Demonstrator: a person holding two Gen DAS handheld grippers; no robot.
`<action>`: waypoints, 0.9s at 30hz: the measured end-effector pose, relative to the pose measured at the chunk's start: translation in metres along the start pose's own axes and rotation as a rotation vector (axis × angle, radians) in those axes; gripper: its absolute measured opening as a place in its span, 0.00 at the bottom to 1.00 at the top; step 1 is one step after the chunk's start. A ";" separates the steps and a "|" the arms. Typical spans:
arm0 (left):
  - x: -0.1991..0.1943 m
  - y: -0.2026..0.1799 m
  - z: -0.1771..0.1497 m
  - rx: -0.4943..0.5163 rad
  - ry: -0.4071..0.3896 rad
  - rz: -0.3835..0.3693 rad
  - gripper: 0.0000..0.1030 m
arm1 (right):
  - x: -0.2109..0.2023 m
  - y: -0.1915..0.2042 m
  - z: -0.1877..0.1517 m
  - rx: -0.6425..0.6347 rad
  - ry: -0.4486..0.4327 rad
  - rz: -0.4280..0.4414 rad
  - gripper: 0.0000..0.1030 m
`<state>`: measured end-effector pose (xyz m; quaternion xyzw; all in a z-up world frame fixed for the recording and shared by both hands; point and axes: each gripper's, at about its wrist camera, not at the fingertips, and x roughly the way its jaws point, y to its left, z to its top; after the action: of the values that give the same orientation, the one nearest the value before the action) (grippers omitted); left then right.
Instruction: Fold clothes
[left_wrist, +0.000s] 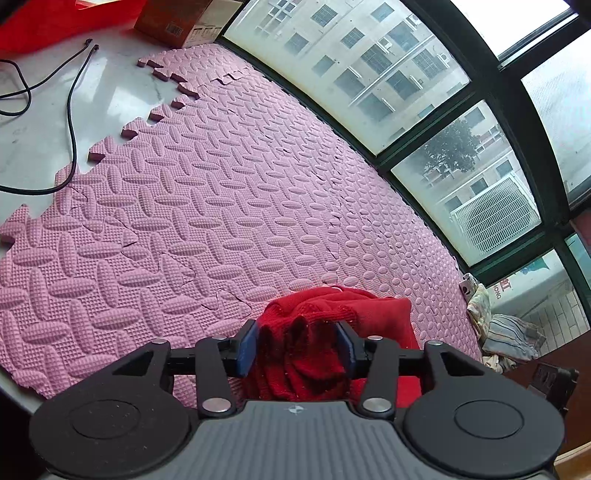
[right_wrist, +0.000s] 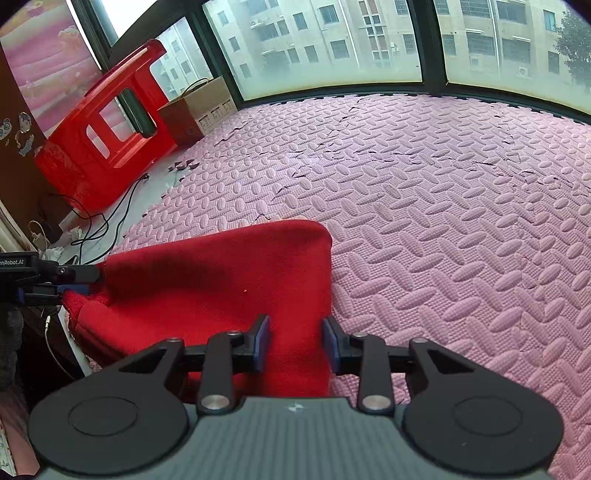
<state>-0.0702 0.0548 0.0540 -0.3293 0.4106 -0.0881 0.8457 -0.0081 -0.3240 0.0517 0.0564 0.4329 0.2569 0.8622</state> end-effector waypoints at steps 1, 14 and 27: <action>-0.002 0.000 0.000 -0.015 -0.003 -0.005 0.54 | 0.000 -0.001 0.001 0.007 -0.006 0.002 0.33; 0.019 0.008 -0.024 -0.133 0.066 0.015 0.66 | 0.024 -0.013 0.002 0.070 -0.016 0.063 0.49; 0.024 0.002 -0.011 -0.078 0.081 -0.034 0.36 | 0.010 -0.022 -0.016 0.228 -0.100 0.104 0.29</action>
<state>-0.0638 0.0412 0.0323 -0.3651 0.4419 -0.0998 0.8133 -0.0068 -0.3404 0.0279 0.1893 0.4122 0.2474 0.8562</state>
